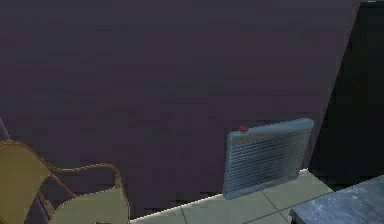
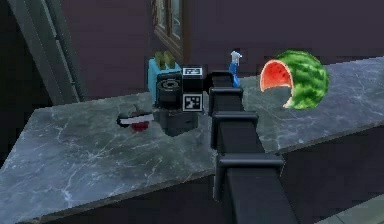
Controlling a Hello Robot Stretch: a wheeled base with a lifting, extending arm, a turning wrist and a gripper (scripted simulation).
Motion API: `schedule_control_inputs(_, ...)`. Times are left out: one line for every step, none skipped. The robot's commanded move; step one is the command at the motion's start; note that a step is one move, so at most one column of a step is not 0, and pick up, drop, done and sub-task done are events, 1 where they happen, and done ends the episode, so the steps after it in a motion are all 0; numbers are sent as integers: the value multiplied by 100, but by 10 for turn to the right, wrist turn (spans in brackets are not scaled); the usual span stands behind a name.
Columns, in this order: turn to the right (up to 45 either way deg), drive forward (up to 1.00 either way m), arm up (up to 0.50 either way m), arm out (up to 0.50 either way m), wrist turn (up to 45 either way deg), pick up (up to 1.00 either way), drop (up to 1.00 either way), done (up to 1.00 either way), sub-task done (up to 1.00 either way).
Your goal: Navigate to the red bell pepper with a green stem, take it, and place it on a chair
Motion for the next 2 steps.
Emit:
schedule_control_inputs(0,0,0,0,-450,0,0,0,0)
schedule_control_inputs(0,0,0,0,-450,0,0,0,0)
